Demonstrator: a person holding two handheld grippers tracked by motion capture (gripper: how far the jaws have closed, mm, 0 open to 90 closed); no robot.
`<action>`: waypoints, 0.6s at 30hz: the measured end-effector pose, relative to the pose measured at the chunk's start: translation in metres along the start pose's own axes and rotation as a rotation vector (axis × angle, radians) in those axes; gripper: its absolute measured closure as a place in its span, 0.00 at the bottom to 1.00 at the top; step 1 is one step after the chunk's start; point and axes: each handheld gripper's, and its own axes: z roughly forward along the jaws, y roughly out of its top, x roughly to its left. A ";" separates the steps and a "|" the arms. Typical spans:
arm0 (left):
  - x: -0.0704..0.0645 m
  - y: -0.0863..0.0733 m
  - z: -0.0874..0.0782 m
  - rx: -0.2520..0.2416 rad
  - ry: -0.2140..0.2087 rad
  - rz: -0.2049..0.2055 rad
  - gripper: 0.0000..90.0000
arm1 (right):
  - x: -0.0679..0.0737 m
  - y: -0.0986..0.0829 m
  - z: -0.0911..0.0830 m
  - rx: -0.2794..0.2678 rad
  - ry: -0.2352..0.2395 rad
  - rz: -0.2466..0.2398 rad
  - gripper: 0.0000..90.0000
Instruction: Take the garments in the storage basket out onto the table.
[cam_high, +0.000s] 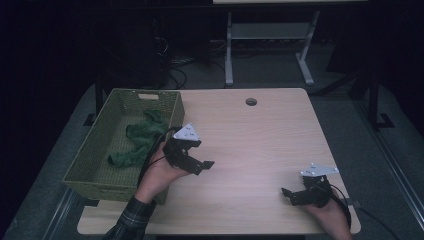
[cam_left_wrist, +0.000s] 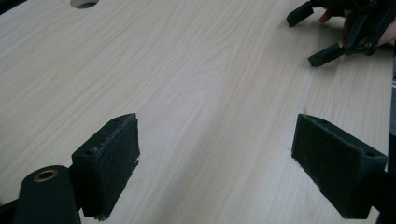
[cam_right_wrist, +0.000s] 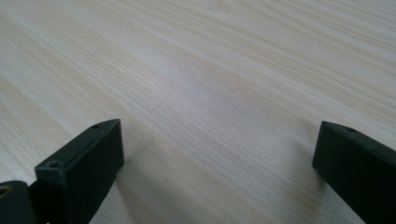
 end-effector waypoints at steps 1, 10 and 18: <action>0.003 0.001 -0.003 -0.011 0.002 -0.006 0.16 | 0.000 0.000 0.000 0.000 0.000 0.000 0.02; 0.008 -0.001 -0.011 -0.021 0.014 -0.004 0.16 | 0.001 0.000 0.000 -0.001 0.006 -0.005 0.02; 0.014 -0.005 -0.019 -0.017 0.035 -0.008 0.16 | 0.001 0.000 0.000 -0.001 0.006 -0.005 0.02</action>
